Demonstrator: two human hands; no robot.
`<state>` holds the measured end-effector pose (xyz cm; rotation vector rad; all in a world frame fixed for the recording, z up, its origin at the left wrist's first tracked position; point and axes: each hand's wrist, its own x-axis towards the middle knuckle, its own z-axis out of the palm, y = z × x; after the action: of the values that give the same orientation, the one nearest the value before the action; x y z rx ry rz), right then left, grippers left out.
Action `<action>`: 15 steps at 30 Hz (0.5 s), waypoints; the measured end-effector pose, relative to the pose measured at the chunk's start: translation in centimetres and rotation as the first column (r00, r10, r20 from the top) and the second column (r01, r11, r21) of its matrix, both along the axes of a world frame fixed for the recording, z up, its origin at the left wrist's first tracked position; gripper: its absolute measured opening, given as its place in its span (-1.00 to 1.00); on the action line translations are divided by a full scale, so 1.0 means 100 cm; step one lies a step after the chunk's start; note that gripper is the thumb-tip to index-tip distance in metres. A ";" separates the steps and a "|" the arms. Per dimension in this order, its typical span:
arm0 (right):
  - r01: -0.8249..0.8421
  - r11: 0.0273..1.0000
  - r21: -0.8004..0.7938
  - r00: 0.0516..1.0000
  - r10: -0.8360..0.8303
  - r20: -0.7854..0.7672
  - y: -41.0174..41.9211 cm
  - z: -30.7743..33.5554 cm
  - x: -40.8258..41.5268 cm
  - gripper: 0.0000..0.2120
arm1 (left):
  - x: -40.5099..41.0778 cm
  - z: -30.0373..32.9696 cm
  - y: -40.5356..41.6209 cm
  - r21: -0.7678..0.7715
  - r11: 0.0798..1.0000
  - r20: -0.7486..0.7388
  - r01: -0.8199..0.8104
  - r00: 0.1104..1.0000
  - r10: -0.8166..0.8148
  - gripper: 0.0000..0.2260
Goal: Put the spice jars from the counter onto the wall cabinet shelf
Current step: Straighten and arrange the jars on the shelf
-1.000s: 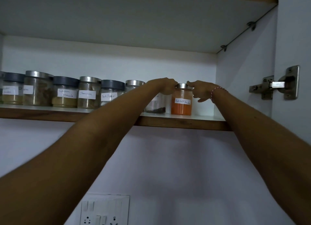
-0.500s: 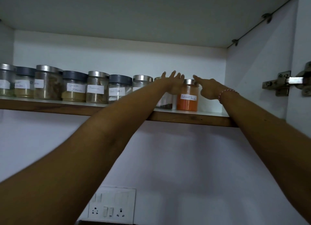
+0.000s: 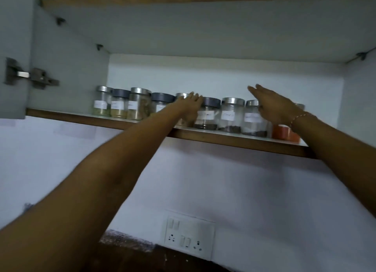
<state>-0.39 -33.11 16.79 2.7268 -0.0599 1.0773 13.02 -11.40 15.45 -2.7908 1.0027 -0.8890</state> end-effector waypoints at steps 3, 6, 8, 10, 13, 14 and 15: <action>-0.060 0.995 -0.079 0.998 0.058 -0.028 0.051 0.005 0.023 -0.37 | 0.019 -0.003 0.051 -0.011 0.998 -0.026 -0.060 0.998 0.060 -0.39; -0.102 0.984 -0.147 0.994 0.097 -0.044 0.100 0.006 0.049 -0.35 | 0.041 -0.007 0.099 -0.010 0.995 -0.061 -0.103 0.993 0.103 -0.40; -0.132 0.977 -0.167 0.990 0.122 -0.067 0.135 0.006 0.070 -0.33 | 0.057 -0.009 0.130 -0.019 0.992 -0.083 -0.127 0.989 0.125 -0.41; -0.163 0.974 -0.159 0.982 0.145 -0.119 0.171 0.002 0.094 -0.31 | 0.074 -0.011 0.158 -0.035 0.990 -0.118 -0.135 0.984 0.131 -0.40; -0.198 0.977 -0.079 0.959 0.177 -0.223 0.221 -0.005 0.135 -0.32 | 0.103 -0.010 0.192 -0.072 0.990 -0.177 -0.123 0.978 0.109 -0.38; -0.210 0.977 -0.041 0.948 0.193 -0.252 0.235 -0.006 0.149 -0.34 | 0.112 -0.008 0.201 -0.097 0.990 -0.189 -0.105 0.978 0.086 -0.39; -0.220 0.975 -0.003 0.941 0.212 -0.263 0.247 -0.005 0.159 -0.36 | 0.121 -0.005 0.209 -0.131 0.988 -0.197 -0.080 0.979 0.053 -0.40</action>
<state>15.53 -8.43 16.26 2.8700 0.3017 0.7472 25.08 9.47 14.96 -3.0571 0.8948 -0.7164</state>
